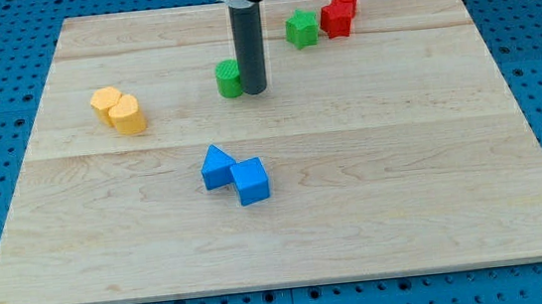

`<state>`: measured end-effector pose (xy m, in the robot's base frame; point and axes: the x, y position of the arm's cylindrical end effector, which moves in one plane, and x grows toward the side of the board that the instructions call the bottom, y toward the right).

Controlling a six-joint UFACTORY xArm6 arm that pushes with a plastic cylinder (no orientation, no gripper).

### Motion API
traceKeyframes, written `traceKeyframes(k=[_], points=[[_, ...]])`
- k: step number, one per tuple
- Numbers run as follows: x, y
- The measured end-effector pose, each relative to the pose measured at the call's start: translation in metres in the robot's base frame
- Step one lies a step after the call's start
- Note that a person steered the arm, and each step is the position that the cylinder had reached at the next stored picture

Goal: Separate the red star from the red circle

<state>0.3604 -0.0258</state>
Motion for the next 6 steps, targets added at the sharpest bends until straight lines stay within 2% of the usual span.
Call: traceKeyframes(k=[1,3,4,6], points=[[-0.034,-0.049],[-0.166,-0.010],[-0.167,0.040],[-0.127,0.145]])
